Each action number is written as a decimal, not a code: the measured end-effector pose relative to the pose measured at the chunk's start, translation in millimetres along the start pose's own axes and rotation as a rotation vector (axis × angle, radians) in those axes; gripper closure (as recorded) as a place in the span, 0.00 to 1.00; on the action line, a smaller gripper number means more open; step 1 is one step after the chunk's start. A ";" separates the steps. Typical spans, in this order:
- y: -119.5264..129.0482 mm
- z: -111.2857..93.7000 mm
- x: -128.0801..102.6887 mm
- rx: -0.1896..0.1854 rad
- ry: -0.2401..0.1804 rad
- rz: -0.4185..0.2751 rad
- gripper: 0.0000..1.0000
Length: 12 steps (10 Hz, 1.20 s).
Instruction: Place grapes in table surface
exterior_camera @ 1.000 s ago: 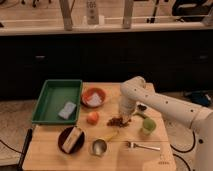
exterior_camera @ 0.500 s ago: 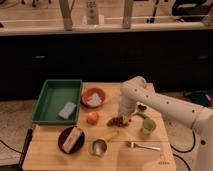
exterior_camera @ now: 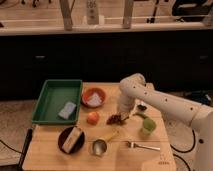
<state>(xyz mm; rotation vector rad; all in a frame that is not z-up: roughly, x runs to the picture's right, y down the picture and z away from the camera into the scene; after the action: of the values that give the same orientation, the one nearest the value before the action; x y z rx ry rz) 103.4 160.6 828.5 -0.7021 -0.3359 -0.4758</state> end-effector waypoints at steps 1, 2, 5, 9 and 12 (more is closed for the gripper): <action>-0.9 -3.5 0.3 0.001 -0.001 0.000 1.00; -2.6 -8.3 0.1 0.002 -0.001 -0.002 1.00; -7.4 -29.4 -2.8 0.009 -0.012 -0.025 1.00; -12.2 -56.5 -10.6 -0.001 -0.029 -0.099 1.00; -12.8 -74.9 -15.4 -0.002 -0.043 -0.161 1.00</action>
<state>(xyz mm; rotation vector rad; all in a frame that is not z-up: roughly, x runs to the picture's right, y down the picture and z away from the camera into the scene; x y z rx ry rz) 93.8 105.6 774.7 -0.6913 -0.4344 -0.6145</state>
